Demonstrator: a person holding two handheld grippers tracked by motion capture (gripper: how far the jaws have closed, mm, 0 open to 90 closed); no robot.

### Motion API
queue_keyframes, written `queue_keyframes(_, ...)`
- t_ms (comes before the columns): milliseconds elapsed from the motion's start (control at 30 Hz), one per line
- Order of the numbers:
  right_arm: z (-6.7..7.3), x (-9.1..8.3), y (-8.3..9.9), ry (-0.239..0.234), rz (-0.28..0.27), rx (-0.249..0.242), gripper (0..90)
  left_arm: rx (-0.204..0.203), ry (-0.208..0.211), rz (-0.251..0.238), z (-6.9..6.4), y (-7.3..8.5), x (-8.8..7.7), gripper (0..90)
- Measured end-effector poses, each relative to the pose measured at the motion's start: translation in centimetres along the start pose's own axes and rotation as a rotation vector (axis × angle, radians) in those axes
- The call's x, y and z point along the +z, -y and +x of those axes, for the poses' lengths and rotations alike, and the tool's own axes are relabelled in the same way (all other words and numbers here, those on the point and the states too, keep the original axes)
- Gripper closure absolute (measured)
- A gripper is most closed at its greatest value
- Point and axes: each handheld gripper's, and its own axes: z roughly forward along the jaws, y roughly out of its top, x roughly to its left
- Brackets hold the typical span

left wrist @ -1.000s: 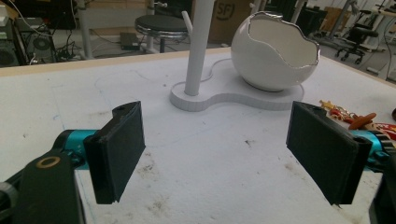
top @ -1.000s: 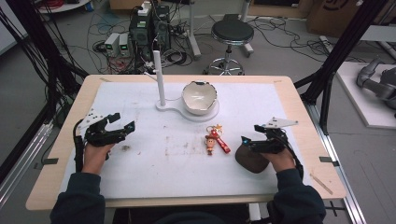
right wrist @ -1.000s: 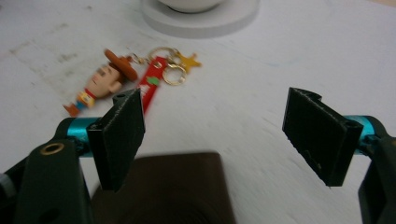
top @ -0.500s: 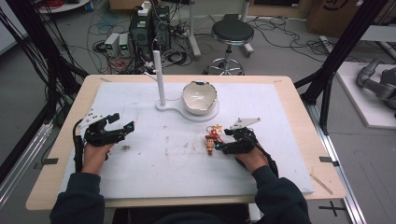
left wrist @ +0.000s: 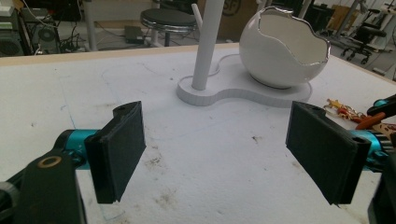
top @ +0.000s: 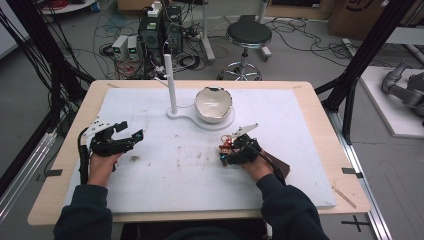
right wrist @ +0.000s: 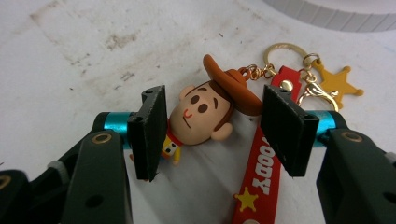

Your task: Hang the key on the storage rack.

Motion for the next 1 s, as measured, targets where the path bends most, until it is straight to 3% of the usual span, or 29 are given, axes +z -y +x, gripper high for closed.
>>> queue_keyframes(67, 0.2, 0.2, -0.2, -0.001, 0.016, 0.003, 42.6, -0.001, 0.0, 0.002, 0.0, 0.0, 0.0, 19.7)
queue_keyframes(100, 0.2, 0.5, -0.5, 0.021, 0.038, -0.014, 44.2, 0.002, -0.001, 0.005, 0.0, 0.0, 0.0, 19.7)
queue_keyframes(267, 0.3, 0.5, -0.6, 0.026, 0.045, -0.032, 45.6, -0.001, -0.001, 0.001, 0.1, 0.0, -0.1, 19.7)
queue_keyframes(400, 1.0, 0.4, -0.7, -0.071, 0.025, -0.09, 45.7, -0.007, -0.004, 0.003, 0.2, 0.0, -0.1, 19.7)
queue_keyframes(467, 1.3, 0.3, -1.0, -0.075, -0.011, -0.121, 45.7, -0.007, -0.002, 0.004, 0.2, 0.0, -0.1, 19.8)
queue_keyframes(633, 1.0, 0.1, -1.5, -0.092, -0.072, -0.075, 45.7, -0.006, 0.003, 0.013, 0.0, 0.1, 0.1, 20.6)
queue_keyframes(733, 1.1, 1.0, -2.8, -0.129, -0.094, -0.017, 45.6, -0.007, 0.0, 0.014, 0.0, 0.1, 0.2, 21.0)
queue_keyframes(800, 1.3, 1.5, -3.1, -0.133, -0.092, -0.026, 45.6, -0.008, -0.001, 0.01, 0.0, 0.0, 0.1, 21.1)
queue_keyframes(1000, 3.7, 3.7, -5.4, -0.176, -0.088, -0.069, 45.6, -0.016, -0.01, 0.009, 0.3, 0.0, -0.1, 21.0)
